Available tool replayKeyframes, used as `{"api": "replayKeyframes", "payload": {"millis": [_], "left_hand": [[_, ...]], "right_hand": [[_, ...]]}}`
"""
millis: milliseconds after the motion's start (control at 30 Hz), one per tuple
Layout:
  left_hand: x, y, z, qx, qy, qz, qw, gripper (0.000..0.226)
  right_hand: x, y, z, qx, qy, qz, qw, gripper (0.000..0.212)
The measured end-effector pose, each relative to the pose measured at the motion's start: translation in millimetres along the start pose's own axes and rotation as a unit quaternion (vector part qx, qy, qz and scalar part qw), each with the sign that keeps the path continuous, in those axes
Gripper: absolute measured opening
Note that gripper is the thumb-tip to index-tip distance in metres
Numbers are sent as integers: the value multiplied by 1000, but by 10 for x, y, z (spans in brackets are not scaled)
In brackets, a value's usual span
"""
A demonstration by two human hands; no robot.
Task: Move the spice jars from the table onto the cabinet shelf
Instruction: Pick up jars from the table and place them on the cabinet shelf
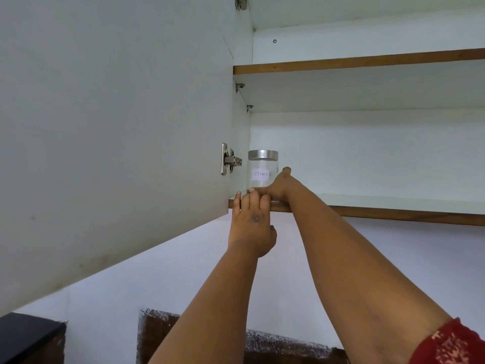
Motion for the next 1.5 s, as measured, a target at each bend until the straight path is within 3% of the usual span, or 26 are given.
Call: {"api": "replayKeyframes", "payload": {"millis": [167, 300, 533, 633, 700, 833, 900, 1033, 1100, 1233, 1333, 1500], "left_hand": [[-47, 74, -62, 11, -9, -20, 1000, 55], [-98, 88, -41, -8, -17, -90, 996, 63], [-255, 186, -42, -23, -10, -237, 971, 85], [-384, 119, -4, -27, -61, -187, 980, 88], [-487, 29, 21, -45, -115, -159, 979, 92], [-533, -262, 253, -103, -265, -161, 945, 95], [-489, -556, 490, -122, -345, -125, 922, 87], [-299, -1415, 909, -172, -422, -41, 889, 63], [-136, -1874, 1059, -203, -452, -68, 866, 58], [199, -2972, 1443, -280, -477, -176, 814, 50], [343, -3636, 1685, -254, -473, -256, 804, 49], [406, -4320, 1879, -244, -473, -319, 784, 41]], "right_hand": [[0, -53, 26, -13, -81, 99, 992, 113], [-15, -215, 140, 10, -157, 117, 981, 106], [-141, -637, 357, -74, -295, 147, 941, 70], [-186, -858, 552, -111, -325, 169, 924, 57], [-142, -1024, 722, -104, -342, 167, 919, 67], [-13, -1297, 1050, -54, -324, 87, 940, 80], [109, -1485, 1272, -30, -248, 57, 967, 80], [403, -1868, 1846, -6, -163, 115, 980, 51], [515, -2005, 2082, 11, -133, 110, 985, 36], [883, -2486, 2675, 89, -68, 77, 991, 27], [1226, -2902, 3184, 148, -50, 61, 986, 21], [1766, -3520, 3905, 257, -39, 18, 965, 19]]}}
Point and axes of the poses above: each hand's wrist, its own y-axis towards the middle knuckle, its own x-axis out of the palm, z = x × y, the point moved 3 cm from there along y, towards the middle knuckle, and after that the axes turned 12 degrees about x, right-handed, at the moved point
